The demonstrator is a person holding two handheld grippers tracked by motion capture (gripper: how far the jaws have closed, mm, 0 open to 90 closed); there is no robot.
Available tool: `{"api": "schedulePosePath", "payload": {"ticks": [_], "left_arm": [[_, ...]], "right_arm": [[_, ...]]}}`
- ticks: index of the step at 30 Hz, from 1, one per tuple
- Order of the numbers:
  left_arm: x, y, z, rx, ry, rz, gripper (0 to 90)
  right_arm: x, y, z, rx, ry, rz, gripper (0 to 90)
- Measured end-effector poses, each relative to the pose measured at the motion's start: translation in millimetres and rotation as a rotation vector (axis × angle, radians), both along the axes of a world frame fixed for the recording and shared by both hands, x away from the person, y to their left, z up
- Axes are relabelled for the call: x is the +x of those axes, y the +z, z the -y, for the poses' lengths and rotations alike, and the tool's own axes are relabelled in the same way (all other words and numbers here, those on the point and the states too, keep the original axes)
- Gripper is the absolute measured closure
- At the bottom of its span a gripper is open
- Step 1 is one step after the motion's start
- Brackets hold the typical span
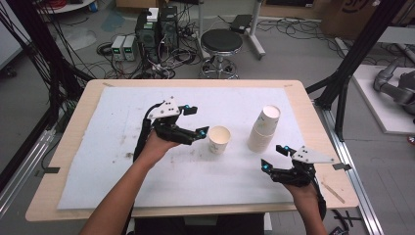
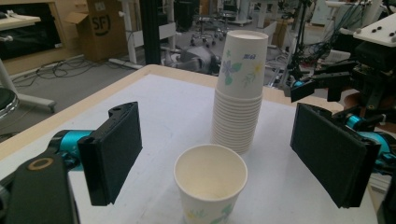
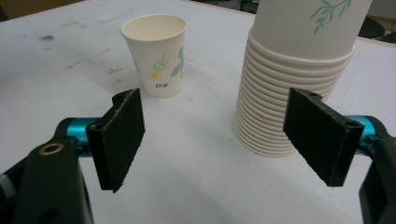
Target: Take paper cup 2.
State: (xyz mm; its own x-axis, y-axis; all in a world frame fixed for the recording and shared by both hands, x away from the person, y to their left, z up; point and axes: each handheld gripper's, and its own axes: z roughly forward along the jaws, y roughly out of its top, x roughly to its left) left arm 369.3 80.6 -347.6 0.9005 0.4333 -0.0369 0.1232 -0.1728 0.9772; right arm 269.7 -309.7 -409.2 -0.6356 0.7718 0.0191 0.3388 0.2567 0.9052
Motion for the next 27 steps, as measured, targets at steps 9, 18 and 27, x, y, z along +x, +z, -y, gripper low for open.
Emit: {"api": "schedulePosePath", "payload": {"ticks": [9,18,27], "left_arm": [[22.3,7.9,46.3,0.003,-0.078,-0.030,14.9],[36.5,12.8,91.3,0.018,-0.126,-0.050,14.9],[47.4,14.5,132.0,0.033,-0.159,-0.087,14.9]], "right_arm": [[-0.7,0.0,1.6,0.014,-0.001,-0.002,21.2],[0.0,-1.0,3.7,0.023,0.000,-0.007,21.2],[0.7,-1.0,4.1,0.023,0.004,-0.004,21.2]]}}
